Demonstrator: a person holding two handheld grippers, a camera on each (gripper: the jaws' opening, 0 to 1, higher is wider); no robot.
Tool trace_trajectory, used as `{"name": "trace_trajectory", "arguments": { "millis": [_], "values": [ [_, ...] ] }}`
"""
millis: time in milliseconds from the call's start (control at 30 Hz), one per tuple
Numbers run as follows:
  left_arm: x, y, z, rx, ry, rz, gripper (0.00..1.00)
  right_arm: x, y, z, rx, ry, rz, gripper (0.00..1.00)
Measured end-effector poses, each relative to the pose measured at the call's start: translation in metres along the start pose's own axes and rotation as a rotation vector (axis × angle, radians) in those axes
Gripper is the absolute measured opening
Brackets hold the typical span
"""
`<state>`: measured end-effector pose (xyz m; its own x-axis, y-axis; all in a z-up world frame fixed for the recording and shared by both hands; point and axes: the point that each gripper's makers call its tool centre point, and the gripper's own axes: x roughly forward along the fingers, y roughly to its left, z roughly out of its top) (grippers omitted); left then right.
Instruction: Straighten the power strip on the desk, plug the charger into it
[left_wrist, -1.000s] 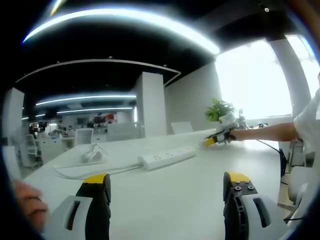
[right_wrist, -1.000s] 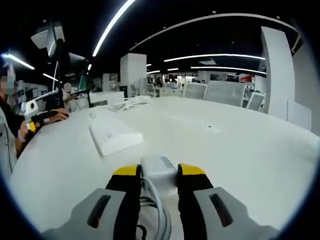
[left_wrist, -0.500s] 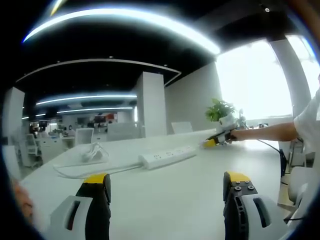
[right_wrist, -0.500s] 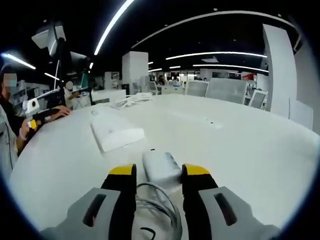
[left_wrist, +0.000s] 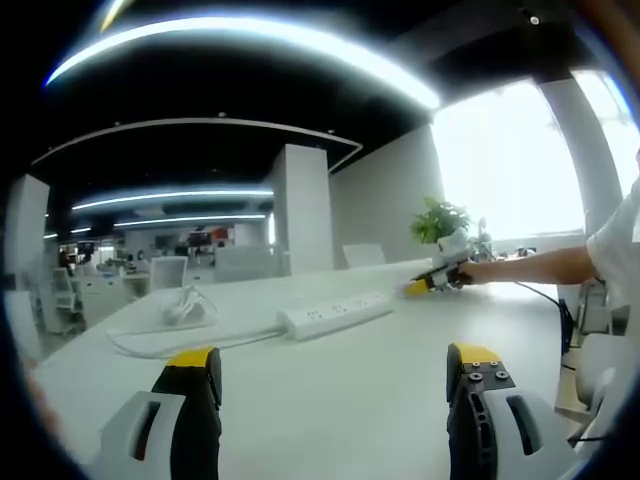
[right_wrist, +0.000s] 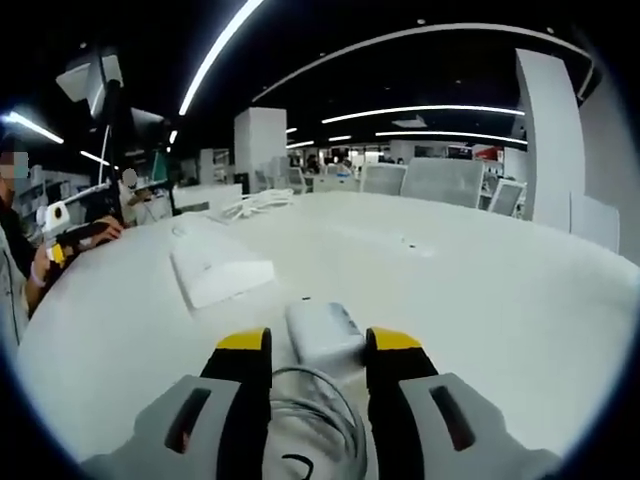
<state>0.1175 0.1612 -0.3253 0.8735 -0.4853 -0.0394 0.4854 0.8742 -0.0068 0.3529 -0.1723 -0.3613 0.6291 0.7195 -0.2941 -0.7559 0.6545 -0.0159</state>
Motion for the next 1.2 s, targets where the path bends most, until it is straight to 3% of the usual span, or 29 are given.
{"name": "trace_trajectory", "arguments": {
  "millis": [400,700,1200],
  "values": [
    [0.001,0.000,0.001,0.001,-0.002,-0.001,0.96,0.002,-0.005,0.001,-0.041,0.012,-0.016,0.24],
    [0.000,0.000,0.001,0.004,0.000,-0.001,0.96,0.000,-0.003,0.001,-0.074,0.025,-0.047,0.22],
    [0.001,0.002,-0.001,0.000,0.000,-0.005,0.96,-0.011,0.003,0.027,-0.121,-0.024,-0.055,0.22]
  ]
}}
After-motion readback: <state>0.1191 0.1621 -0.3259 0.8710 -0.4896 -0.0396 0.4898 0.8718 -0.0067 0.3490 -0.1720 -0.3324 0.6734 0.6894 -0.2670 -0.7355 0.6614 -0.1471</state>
